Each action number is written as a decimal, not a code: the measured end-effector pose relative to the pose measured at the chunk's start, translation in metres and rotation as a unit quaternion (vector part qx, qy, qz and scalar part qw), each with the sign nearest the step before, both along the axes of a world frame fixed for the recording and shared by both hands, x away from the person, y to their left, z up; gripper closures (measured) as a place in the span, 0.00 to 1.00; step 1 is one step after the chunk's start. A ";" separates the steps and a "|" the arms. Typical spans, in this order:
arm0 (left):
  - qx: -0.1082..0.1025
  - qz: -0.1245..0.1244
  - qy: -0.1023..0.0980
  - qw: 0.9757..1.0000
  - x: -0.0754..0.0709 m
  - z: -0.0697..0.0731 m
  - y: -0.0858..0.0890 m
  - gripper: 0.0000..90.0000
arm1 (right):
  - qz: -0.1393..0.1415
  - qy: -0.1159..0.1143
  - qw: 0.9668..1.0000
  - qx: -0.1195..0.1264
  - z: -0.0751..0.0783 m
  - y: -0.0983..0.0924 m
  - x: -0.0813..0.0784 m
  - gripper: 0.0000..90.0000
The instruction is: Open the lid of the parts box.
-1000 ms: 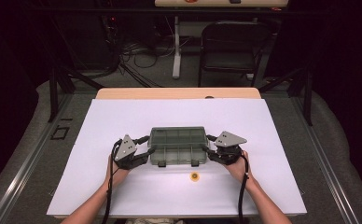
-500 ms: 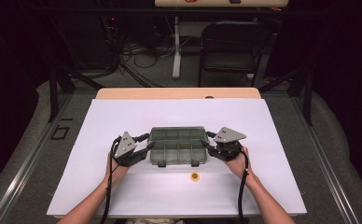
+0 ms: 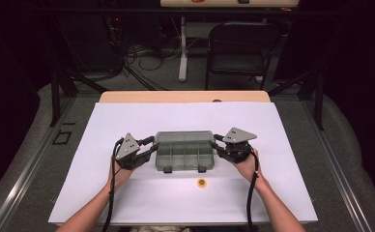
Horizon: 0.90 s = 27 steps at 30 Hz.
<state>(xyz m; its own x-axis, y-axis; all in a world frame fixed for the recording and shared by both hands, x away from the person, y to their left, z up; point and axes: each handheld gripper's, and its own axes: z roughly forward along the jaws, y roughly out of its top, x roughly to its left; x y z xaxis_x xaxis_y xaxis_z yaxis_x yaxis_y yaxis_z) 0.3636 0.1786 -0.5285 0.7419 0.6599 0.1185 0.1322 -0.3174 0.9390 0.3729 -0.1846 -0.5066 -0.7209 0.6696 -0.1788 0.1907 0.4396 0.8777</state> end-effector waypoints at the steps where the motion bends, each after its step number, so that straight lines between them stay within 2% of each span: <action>1: 0.002 0.000 0.001 1.000 0.000 0.001 0.000 0.73 | 0.000 0.003 1.000 0.000 0.000 0.000 0.000 0.74; 3: 0.004 -0.002 0.001 1.000 0.001 0.002 0.001 0.74 | -0.001 0.007 1.000 -0.006 0.003 0.001 0.002 0.74; 8: 0.004 -0.003 0.001 1.000 0.004 0.004 0.001 0.75 | -0.002 0.011 1.000 0.001 0.004 0.000 0.005 0.75; 16: 0.008 -0.006 0.006 1.000 0.010 0.011 0.001 0.76 | -0.004 0.021 1.000 -0.006 0.011 0.001 0.011 0.76; 19: 0.004 -0.006 0.010 1.000 0.012 0.013 0.001 0.76 | -0.001 0.033 0.999 0.001 0.014 0.000 0.014 0.77; 27: -0.005 -0.010 0.013 1.000 0.019 0.015 0.003 0.77 | 0.000 0.031 0.999 0.016 0.014 -0.002 0.019 0.77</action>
<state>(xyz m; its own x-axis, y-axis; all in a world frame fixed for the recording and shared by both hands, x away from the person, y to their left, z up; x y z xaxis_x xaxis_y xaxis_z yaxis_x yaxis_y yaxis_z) 0.3829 0.1818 -0.5130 0.7577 0.6460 0.0932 0.1502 -0.3116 0.9383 0.3914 -0.1864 -0.4928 -0.7296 0.6747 -0.1119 0.2460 0.4116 0.8776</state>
